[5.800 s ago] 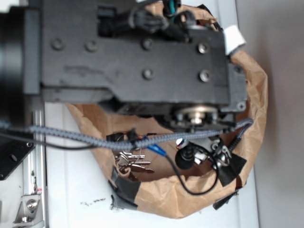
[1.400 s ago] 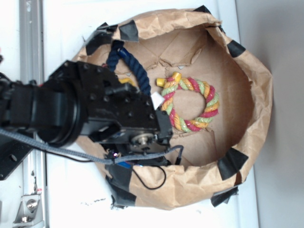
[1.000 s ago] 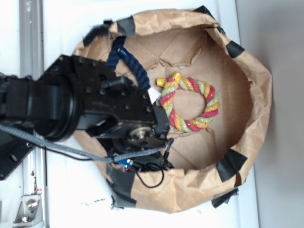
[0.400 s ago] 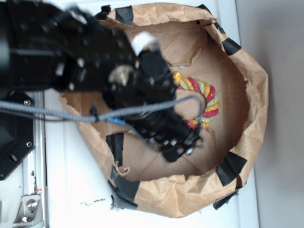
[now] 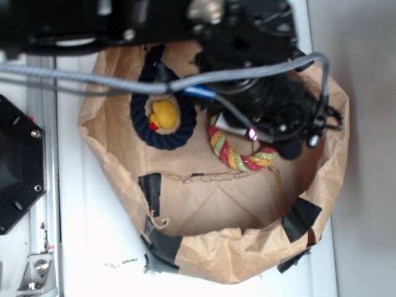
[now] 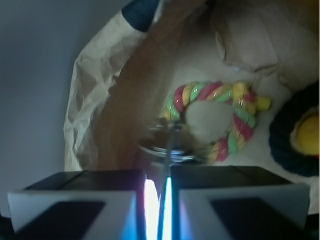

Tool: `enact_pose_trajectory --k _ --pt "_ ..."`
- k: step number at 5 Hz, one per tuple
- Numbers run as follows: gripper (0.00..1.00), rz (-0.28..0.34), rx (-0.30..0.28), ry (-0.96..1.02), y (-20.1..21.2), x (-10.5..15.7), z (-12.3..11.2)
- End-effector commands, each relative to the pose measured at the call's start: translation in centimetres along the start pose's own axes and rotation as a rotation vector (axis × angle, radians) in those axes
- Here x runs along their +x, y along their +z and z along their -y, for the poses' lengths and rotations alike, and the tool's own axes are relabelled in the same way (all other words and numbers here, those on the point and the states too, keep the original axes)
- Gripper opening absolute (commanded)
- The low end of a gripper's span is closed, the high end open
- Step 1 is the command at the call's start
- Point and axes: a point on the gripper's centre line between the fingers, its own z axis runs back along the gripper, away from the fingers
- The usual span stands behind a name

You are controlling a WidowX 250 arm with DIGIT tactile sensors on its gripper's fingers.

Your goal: Grab the silver keys.

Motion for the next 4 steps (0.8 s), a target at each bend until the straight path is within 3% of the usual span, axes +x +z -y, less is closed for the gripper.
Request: enact_pose_trajectory --k 1,2,3,4 --pt "0.00 0.112 0.076 -0.058 1.5 -0.4 -0.5" --pt "0.00 0.136 0.127 -0.126 2.2 -0.5 -2.0" --pt "0.00 0.112 0.117 -0.162 3.1 -0.9 -2.8" --pt "0.00 0.139 0.066 -0.236 3.4 -2.6 -3.2"
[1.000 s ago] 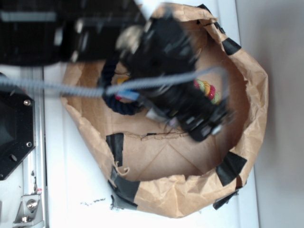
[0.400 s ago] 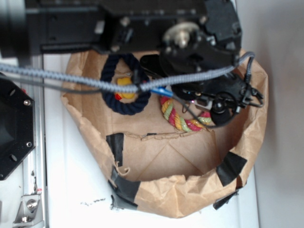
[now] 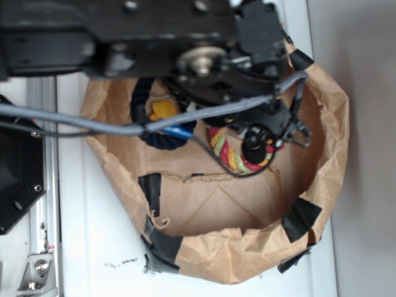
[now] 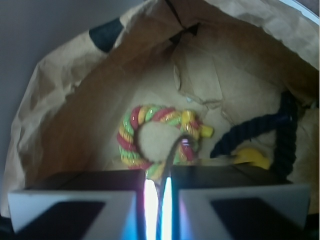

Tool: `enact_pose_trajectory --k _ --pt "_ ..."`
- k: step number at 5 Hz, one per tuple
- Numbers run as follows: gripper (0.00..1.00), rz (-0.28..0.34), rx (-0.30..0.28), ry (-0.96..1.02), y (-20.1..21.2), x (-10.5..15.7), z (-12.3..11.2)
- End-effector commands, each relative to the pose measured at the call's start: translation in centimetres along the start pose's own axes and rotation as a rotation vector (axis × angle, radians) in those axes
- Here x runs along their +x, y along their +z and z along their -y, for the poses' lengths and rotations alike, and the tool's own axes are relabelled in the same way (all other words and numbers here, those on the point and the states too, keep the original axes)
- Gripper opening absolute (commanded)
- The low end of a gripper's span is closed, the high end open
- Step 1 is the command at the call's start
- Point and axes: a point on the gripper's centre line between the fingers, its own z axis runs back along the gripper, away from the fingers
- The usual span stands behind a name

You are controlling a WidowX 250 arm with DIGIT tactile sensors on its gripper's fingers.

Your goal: Grab the silver keys.

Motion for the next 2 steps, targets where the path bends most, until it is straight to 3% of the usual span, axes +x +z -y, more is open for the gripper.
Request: enact_pose_trajectory --k 1,2 --pt "0.00 0.070 -0.102 -0.076 1.77 -1.26 -0.35" --pt "0.00 0.077 -0.086 -0.080 1.45 -1.37 0.06"
